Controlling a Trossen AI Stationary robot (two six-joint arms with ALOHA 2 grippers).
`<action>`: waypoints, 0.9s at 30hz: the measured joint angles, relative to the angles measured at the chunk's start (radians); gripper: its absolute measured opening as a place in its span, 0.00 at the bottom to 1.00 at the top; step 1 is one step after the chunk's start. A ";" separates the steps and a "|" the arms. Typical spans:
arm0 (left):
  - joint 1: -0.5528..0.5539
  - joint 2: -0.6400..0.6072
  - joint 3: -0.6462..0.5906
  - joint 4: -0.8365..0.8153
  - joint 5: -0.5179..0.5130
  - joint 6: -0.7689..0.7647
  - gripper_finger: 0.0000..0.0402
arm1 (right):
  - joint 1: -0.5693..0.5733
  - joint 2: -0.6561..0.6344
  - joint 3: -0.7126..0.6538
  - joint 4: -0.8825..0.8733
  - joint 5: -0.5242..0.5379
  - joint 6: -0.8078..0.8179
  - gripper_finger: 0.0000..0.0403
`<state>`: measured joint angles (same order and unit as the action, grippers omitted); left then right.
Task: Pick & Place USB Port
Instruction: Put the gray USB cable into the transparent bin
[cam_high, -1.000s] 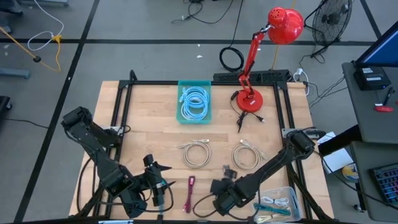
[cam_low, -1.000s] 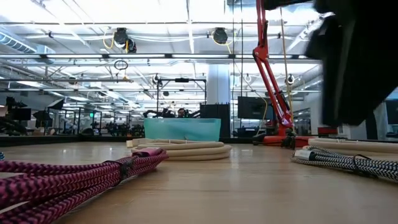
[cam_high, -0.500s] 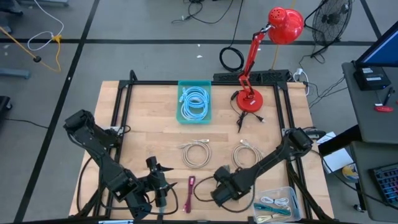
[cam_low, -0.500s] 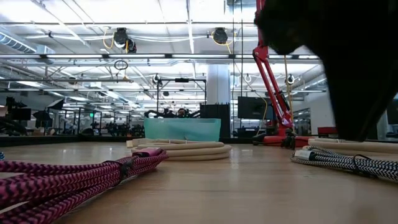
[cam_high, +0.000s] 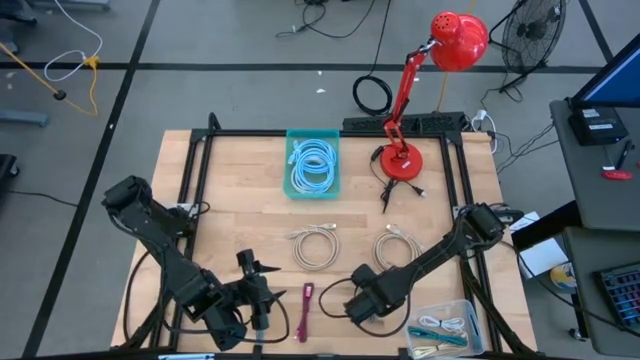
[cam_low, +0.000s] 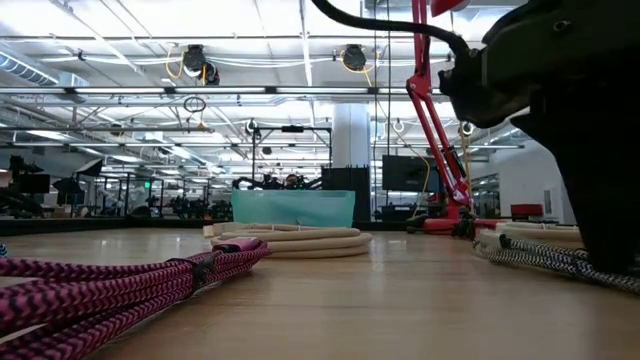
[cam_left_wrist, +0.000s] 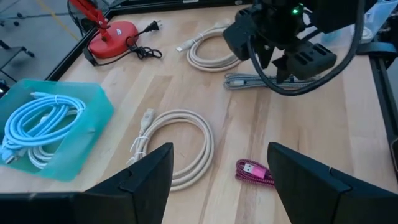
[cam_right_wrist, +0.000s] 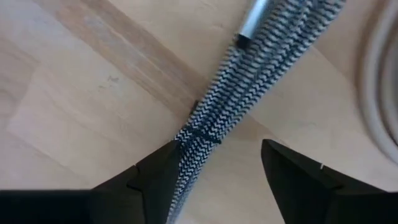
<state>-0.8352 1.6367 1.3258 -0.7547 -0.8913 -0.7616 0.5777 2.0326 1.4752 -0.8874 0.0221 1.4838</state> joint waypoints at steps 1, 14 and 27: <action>0.000 0.000 0.000 0.000 0.000 0.000 0.65 | 0.000 0.000 -0.006 0.019 0.003 -0.005 0.56; -0.001 0.000 0.000 0.000 0.000 -0.006 0.65 | 0.000 0.001 -0.025 0.105 0.040 -0.122 0.30; -0.001 0.000 0.000 -0.004 0.000 -0.007 0.65 | 0.106 -0.133 -0.029 -0.023 0.082 -0.357 0.03</action>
<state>-0.8360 1.6367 1.3258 -0.7586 -0.8910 -0.7685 0.6834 1.8998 1.4457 -0.9099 0.1040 1.1264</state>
